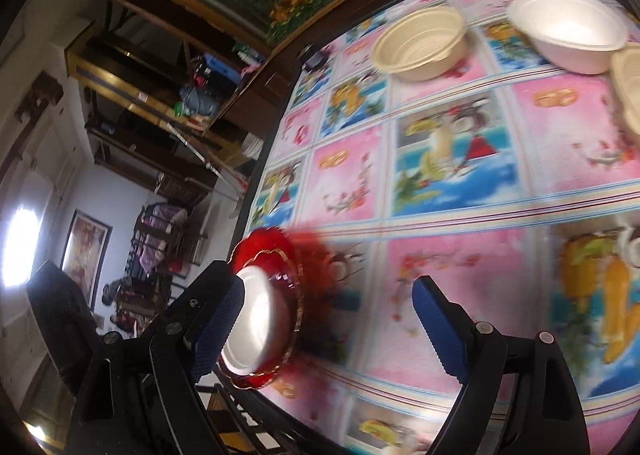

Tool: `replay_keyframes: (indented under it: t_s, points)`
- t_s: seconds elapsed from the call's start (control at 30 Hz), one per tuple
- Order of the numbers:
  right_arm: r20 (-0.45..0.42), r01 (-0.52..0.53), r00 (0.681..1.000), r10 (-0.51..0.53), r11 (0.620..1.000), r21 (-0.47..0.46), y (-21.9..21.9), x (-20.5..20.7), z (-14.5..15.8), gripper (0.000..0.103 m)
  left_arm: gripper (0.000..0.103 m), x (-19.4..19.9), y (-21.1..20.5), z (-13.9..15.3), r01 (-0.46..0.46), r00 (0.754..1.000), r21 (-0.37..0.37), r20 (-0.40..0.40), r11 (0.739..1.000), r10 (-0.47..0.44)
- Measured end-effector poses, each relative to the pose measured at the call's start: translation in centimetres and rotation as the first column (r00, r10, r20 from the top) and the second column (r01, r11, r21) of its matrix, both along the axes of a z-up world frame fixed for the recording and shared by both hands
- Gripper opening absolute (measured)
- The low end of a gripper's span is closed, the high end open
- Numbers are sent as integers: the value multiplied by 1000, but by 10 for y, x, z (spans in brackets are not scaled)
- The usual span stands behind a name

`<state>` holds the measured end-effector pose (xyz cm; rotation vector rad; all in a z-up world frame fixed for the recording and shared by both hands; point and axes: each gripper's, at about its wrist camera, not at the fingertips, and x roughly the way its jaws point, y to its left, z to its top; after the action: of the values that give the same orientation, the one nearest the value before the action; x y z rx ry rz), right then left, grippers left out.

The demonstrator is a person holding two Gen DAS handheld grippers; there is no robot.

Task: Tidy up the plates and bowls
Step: 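Move both grippers toward the beige pulp bowls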

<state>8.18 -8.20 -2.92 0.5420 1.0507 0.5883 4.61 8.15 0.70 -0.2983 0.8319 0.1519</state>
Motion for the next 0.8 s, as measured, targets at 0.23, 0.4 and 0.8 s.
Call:
replay_keyframes:
  t_s: [0.23,0.4,0.8]
  points:
    - [9,156,988,-156,988,23,-95,-2,10,88,78,28,-81,-7,179,983,-36,-42,983,-181]
    - [26,289,957,-290,957,35,-166,-9,16,88,77,47,-139,-12,274,958,-59,-68,960,-278]
    - [-34,506,862,-505,862,37,-281,9,-2,89,77,96,-233,-25,391,913,-71,-98,918,-397]
